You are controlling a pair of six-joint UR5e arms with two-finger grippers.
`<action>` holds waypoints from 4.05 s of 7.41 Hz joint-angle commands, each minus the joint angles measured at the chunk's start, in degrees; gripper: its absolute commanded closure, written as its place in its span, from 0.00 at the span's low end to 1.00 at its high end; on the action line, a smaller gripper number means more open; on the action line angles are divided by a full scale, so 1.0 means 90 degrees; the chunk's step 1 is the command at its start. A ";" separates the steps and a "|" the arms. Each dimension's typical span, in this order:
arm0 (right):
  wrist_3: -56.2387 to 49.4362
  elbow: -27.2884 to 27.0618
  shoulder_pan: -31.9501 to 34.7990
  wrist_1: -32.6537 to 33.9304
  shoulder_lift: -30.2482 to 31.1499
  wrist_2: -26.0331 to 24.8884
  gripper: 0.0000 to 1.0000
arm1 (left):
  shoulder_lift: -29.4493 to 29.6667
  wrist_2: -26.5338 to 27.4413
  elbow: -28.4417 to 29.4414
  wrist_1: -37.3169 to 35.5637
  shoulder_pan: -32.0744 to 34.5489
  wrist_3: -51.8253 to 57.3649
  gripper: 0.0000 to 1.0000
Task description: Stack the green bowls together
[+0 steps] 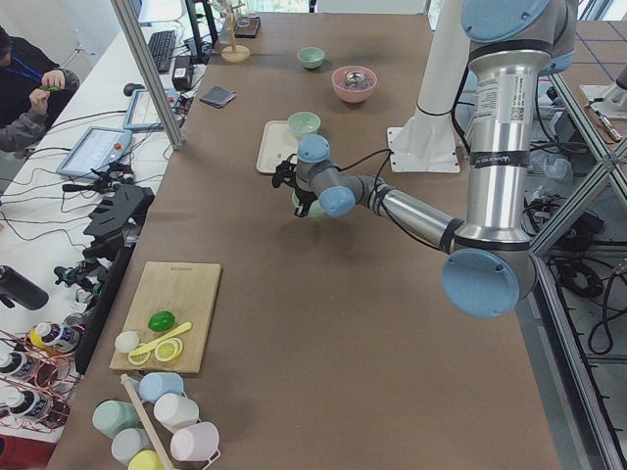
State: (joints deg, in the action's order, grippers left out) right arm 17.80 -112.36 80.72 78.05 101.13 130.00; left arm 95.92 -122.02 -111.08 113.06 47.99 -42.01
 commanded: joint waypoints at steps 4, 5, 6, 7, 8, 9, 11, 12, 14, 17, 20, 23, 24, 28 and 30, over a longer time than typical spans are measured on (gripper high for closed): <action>0.0044 0.0052 -0.0004 -0.0274 0.0130 0.0077 0.00 | 0.3418 0.0898 0.0618 -0.2112 -0.1539 -0.2670 1.00; 0.0044 0.0052 -0.0004 -0.0274 0.0121 0.0077 0.00 | 0.4120 0.1085 0.1280 -0.2113 -0.1601 -0.2976 1.00; 0.0054 0.0052 -0.0004 -0.0264 0.0120 0.0077 0.00 | 0.4485 0.1203 0.1645 -0.2113 -0.1669 -0.3201 1.00; 0.0054 0.0052 -0.0004 -0.0264 0.0120 0.0077 0.00 | 0.4663 0.1369 0.1861 -0.2113 -0.1757 -0.3232 1.00; 0.0054 0.0052 0.0005 -0.0264 0.0120 0.0077 0.00 | 0.4887 0.1399 0.2192 -0.2103 -0.1758 -0.3242 1.00; 0.0054 0.0052 -0.0004 -0.0245 0.0130 0.0077 0.00 | 0.5256 0.1496 0.2775 -0.2016 -0.1768 -0.3436 1.00; 0.0054 0.0052 -0.0004 -0.0244 0.0120 0.0077 0.00 | 0.5358 0.1761 0.3210 -0.1724 -0.1914 -0.3447 1.00; 0.0054 0.0052 -0.0004 -0.0244 0.0120 0.0077 0.00 | 0.5358 0.1771 0.3375 -0.1645 -0.1924 -0.3447 1.00; 0.0054 0.0052 -0.0004 -0.0244 0.0120 0.0077 0.00 | 0.5232 0.1771 0.3426 -0.1547 -0.1992 -0.3438 1.00; 0.0054 0.0052 0.0005 -0.0244 0.0111 0.0077 0.00 | 0.5036 0.1916 0.3406 -0.1273 -0.2158 -0.3447 1.00; 0.0054 0.0052 -0.0004 -0.0244 0.0111 0.0077 0.00 | 0.5045 0.1917 0.3367 -0.1283 -0.2197 -0.3457 1.00; 0.0054 0.0052 -0.0004 -0.0244 0.0111 0.0077 0.00 | 0.5045 0.1917 0.3338 -0.1273 -0.2197 -0.3438 0.99; 0.0063 0.0052 -0.0004 -0.0244 0.0120 0.0077 0.00 | 0.5036 0.1927 0.3328 -0.1273 -0.2188 -0.3380 0.01; 0.0054 0.0052 -0.0004 -0.0244 0.0101 0.0135 0.00 | 0.4677 0.1743 0.2278 -0.1380 -0.1934 -0.3069 0.02; 0.0063 0.0052 -0.0004 -0.0225 0.0101 0.0252 0.00 | 0.3586 0.0924 0.0778 -0.2293 -0.1331 -0.1999 0.02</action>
State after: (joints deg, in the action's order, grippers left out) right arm 18.31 -111.93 80.71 75.93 102.05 131.78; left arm 134.14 -109.83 -95.65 97.35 32.83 -66.04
